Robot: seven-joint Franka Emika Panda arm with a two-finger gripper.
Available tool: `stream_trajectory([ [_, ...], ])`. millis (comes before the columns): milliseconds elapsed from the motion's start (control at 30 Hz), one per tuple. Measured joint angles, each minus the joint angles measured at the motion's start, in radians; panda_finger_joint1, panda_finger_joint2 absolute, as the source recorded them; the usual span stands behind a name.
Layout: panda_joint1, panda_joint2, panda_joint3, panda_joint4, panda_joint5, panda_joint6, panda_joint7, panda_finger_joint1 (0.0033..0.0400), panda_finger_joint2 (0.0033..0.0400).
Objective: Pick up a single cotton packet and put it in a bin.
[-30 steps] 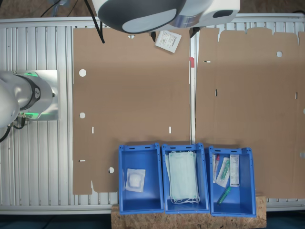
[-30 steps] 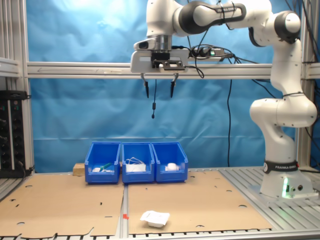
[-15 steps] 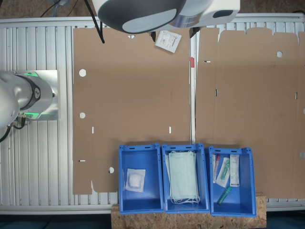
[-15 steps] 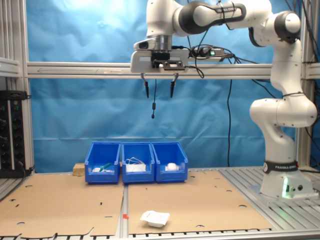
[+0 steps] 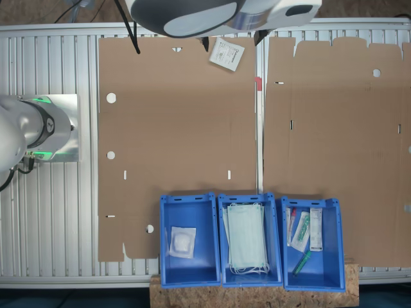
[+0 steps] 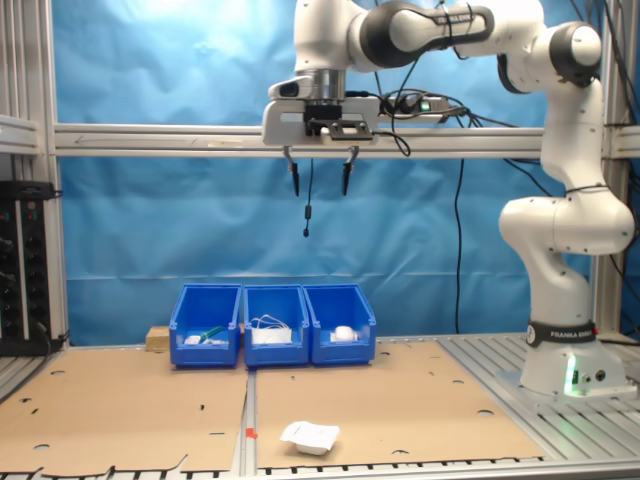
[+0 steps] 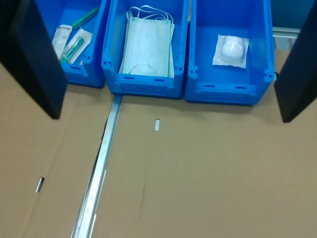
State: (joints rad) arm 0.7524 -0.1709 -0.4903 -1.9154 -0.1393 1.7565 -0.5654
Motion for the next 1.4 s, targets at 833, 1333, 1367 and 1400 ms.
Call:
stream_trajectory([
  [833, 0.107, 0.000, 0.014, -0.003, 0.000, 0.000, 0.000, 0.0400, 0.0400],
  [1333, 0.165, 0.001, 0.027, -0.006, 0.000, 0.000, 0.000, 0.0400, 0.0400],
  [1367, 0.167, 0.002, 0.028, -0.006, 0.000, 0.000, 0.000, 0.0400, 0.0400],
  [1400, 0.168, 0.002, 0.028, -0.006, 0.000, 0.000, 0.000, 0.0400, 0.0400],
])
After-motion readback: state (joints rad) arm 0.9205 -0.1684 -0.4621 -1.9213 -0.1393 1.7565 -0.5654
